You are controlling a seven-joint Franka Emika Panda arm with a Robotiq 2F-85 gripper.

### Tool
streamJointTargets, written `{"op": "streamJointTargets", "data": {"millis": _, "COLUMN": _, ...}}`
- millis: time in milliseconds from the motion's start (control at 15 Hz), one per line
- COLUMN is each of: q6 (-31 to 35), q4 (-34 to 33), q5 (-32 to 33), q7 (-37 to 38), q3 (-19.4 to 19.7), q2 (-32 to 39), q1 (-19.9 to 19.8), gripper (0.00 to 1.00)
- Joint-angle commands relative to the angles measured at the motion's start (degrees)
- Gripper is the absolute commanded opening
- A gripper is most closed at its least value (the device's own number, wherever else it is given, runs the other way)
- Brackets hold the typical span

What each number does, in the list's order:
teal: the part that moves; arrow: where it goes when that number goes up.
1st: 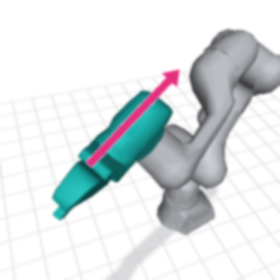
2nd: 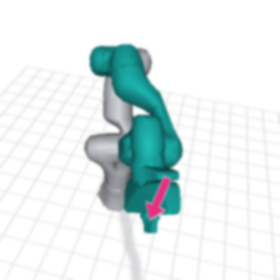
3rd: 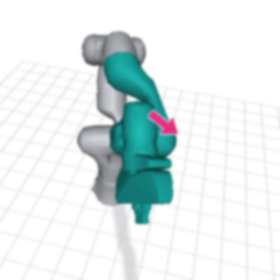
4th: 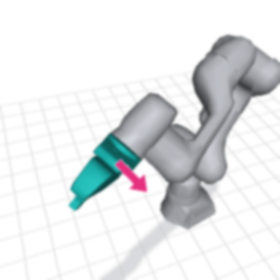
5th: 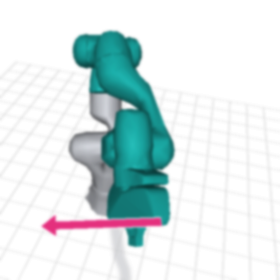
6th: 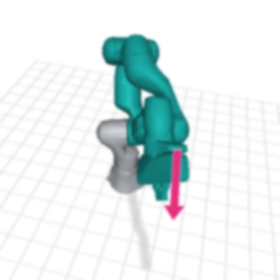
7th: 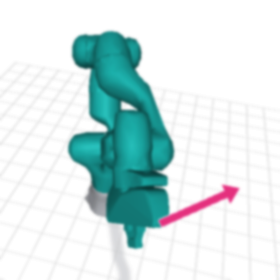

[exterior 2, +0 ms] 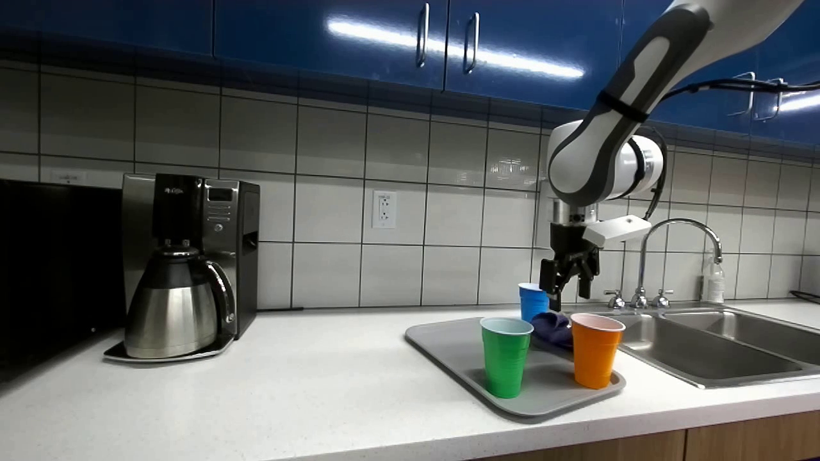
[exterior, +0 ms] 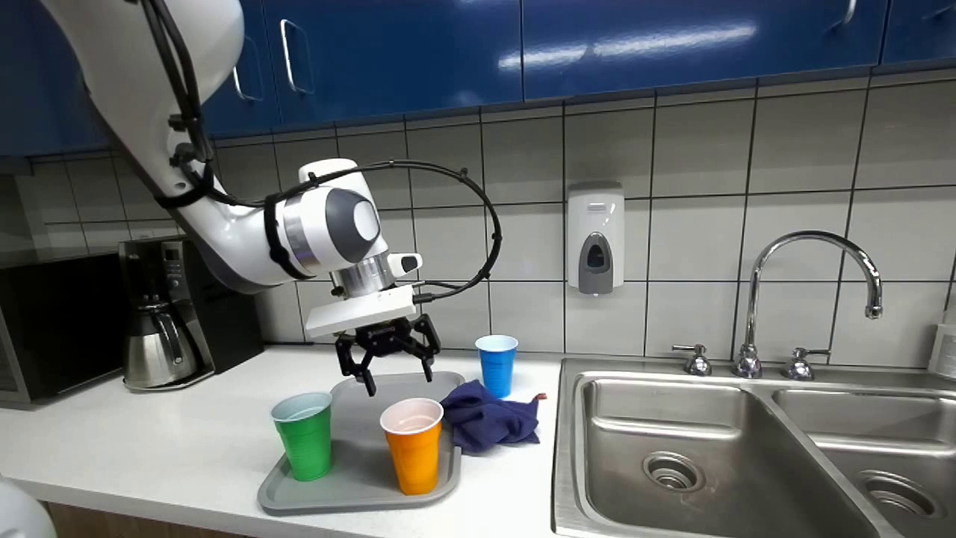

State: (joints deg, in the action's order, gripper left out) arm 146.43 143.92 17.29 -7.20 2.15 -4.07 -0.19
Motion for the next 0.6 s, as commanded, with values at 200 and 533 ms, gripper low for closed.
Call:
{"op": "streamJointTargets", "data": {"millis": 200, "q6": -2.5, "q4": -5.9, "q5": -0.5, "q7": 4.1, "q3": -0.7, "q2": 2.2, "q1": -0.5, "gripper": 1.0}}
{"op": "streamJointTargets", "data": {"millis": 533, "q6": -0.6, "q4": -4.5, "q5": -0.2, "q7": 2.9, "q3": -0.5, "q2": 1.9, "q1": -0.4, "gripper": 1.0}}
